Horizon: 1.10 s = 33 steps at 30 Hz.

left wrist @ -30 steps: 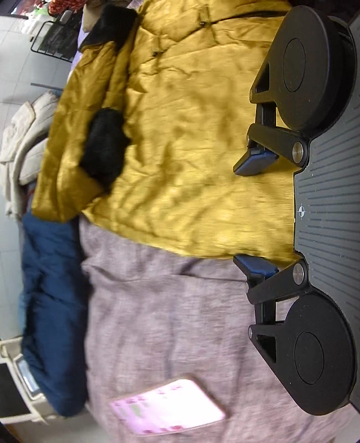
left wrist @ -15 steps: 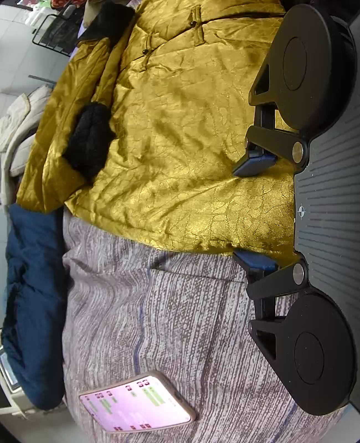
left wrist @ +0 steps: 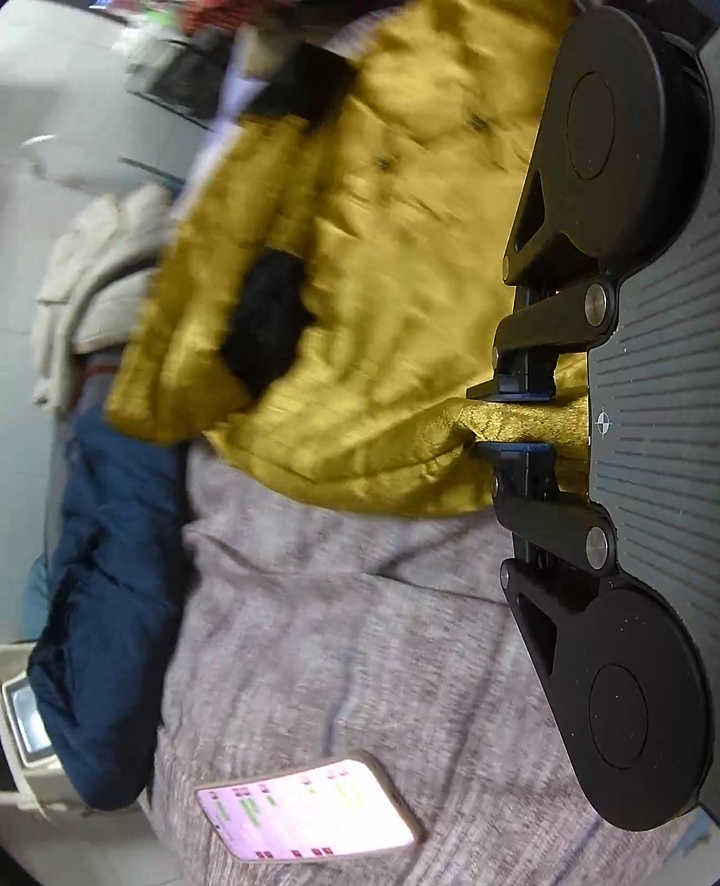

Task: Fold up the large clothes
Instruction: 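Grasp the jacket hem with both grippers, then lift the hem with both grippers and fold it toward the collar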

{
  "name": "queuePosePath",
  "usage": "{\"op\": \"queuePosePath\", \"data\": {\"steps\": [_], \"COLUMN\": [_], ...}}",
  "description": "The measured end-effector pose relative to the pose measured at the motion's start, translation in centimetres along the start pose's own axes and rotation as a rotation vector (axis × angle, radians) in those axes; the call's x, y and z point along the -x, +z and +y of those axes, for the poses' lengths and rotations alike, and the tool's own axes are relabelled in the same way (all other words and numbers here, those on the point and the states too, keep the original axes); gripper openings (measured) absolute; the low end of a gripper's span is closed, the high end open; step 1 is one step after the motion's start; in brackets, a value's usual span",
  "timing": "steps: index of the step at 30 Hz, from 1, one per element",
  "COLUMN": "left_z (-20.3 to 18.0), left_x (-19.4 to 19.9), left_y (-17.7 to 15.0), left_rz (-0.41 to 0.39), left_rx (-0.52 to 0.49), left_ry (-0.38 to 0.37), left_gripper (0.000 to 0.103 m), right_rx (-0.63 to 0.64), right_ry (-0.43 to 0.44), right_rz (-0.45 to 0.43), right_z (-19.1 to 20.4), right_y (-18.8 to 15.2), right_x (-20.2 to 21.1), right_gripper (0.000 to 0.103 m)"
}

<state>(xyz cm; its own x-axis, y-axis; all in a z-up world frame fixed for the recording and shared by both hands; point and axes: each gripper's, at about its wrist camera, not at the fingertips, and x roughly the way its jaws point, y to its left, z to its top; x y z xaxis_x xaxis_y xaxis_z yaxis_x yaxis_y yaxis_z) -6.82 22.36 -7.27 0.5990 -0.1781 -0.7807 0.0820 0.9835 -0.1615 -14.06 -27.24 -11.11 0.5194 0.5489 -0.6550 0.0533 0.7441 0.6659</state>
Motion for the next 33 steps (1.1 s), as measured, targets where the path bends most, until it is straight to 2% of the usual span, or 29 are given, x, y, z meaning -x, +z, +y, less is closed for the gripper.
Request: {"op": "queuePosePath", "data": {"steps": [4,9,13,15,17,19,21,23,26,27,29,31,33], "left_z": [-0.5,-1.1,-2.4,-3.0,-3.2,-3.3,-3.5,-3.9,-4.7,-5.2,-6.0,-6.3,-6.1], "left_x": [0.9,0.0,-2.2,-3.9,-5.9,-8.4,-11.5,-14.8,-19.7,-21.1,-23.2,-24.5,-25.0], "left_y": [4.1,11.1,17.7,21.1,24.2,26.9,28.7,29.9,30.6,30.5,29.8,29.3,29.2], "left_rz": [-0.084,-0.188,-0.266,-0.289,-0.314,-0.327,-0.317,-0.287,-0.193,-0.168,-0.146,-0.146,-0.139], "left_rx": [0.027,0.043,0.011,0.018,0.057,0.095,0.115,0.127,0.092,0.059,-0.001,-0.048,-0.052], "left_ry": [-0.072,-0.125,-0.137,-0.133,-0.099,-0.049,0.017,0.075,0.133,0.161,0.213,0.237,0.24], "left_gripper": [0.053,0.053,0.053,0.053,0.052,0.051,0.051,0.052,0.053,0.056,0.056,0.057,0.058], "right_rx": [0.03,0.065,0.139,0.184,0.19,0.184,0.225,0.281,0.275,0.262,0.249,0.236,0.225], "right_ry": [0.103,0.216,0.26,0.231,0.175,0.072,-0.099,-0.267,-0.437,-0.484,-0.541,-0.578,-0.602], "right_rz": [-0.052,-0.13,-0.219,-0.281,-0.353,-0.407,-0.478,-0.485,-0.421,-0.396,-0.348,-0.327,-0.307], "right_z": [1.8,3.9,5.7,6.6,6.8,7.1,7.3,7.0,5.2,4.5,3.0,1.7,0.2], "right_y": [3.7,10.0,16.1,19.6,23.3,26.9,29.6,31.7,33.8,34.1,34.3,34.0,33.9], "right_x": [0.8,1.4,1.6,1.3,0.6,-1.4,-3.6,-6.9,-12.8,-14.6,-17.9,-20.1,-21.4], "right_gripper": [0.021,0.019,0.019,0.018,0.018,0.018,0.017,0.017,0.017,0.017,0.017,0.017,0.017]}}
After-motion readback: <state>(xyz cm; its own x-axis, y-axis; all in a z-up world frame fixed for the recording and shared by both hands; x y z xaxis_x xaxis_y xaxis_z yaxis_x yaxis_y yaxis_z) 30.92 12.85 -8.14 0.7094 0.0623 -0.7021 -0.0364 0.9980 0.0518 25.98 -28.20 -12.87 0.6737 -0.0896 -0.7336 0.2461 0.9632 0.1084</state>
